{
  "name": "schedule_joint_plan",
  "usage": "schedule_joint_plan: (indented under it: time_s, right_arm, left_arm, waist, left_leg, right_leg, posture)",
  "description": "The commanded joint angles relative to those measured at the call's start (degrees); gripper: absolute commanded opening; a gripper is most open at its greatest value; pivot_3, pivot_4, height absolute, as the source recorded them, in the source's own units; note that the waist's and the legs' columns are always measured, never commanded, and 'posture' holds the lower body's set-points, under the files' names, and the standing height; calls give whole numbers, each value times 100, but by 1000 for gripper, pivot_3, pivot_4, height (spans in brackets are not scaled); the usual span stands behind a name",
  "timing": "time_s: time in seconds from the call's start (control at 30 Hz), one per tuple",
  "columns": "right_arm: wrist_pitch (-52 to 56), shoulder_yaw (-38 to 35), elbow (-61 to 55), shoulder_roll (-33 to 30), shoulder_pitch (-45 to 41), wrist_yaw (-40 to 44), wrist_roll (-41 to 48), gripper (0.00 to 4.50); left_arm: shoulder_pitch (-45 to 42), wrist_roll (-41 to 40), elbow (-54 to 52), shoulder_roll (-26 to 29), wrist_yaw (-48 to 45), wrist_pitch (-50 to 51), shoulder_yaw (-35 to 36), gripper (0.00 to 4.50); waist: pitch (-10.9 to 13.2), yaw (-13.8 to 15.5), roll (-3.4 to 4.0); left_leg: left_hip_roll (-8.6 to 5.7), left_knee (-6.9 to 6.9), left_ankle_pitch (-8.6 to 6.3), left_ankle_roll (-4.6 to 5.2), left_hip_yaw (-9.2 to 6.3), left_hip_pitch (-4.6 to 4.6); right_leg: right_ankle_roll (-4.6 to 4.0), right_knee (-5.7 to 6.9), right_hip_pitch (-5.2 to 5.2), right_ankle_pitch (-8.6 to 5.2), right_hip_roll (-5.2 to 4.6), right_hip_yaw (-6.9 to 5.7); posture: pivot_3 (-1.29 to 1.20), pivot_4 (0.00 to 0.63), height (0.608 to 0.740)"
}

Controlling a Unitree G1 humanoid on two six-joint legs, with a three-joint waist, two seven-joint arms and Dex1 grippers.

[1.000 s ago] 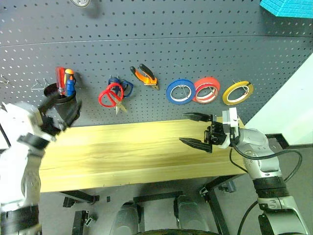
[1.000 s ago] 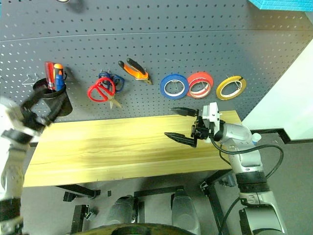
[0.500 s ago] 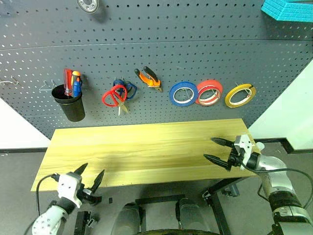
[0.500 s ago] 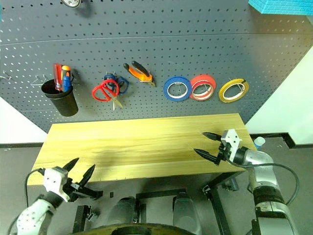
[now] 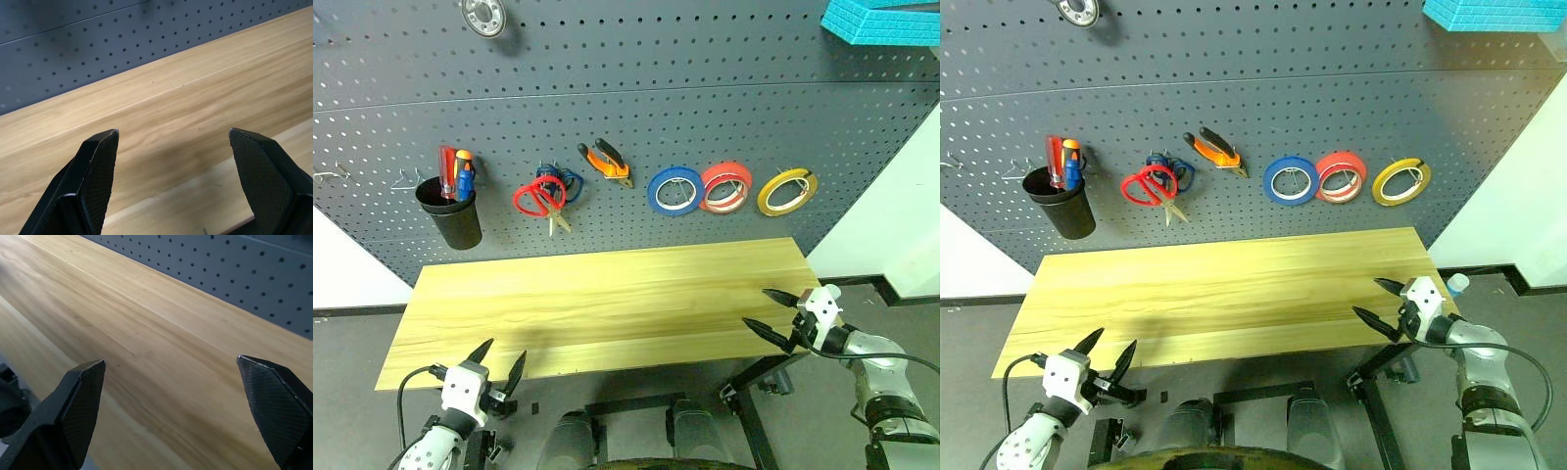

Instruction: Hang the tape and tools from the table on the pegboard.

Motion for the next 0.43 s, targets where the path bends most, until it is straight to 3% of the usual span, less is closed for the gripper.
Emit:
schedule_joint_plan:
  time_s: [0.03, 0.43]
  right_arm:
    - [-83, -47, -62, 60, -122, -84, -13, 4500]
    - [-165, -37, 238, 44, -152, -118, -140, 4500]
  left_arm:
    - [-35, 101, -10, 33, 100, -158, -82, 3740]
    - [-71, 262, 78, 36, 319, -162, -272, 3740]
  waist:
    - [-7, -4, 4]
    - [-19, 7, 14]
  left_leg:
    - [0, 0, 0, 0, 0, 0]
    - [0, 0, 0, 0, -1, 3]
  right_leg:
    - [0, 0, 0, 0, 0, 0]
    - [0, 1, 3, 0, 0, 0]
  posture:
    - [-28, 39, 740]
    - [-20, 40, 740]
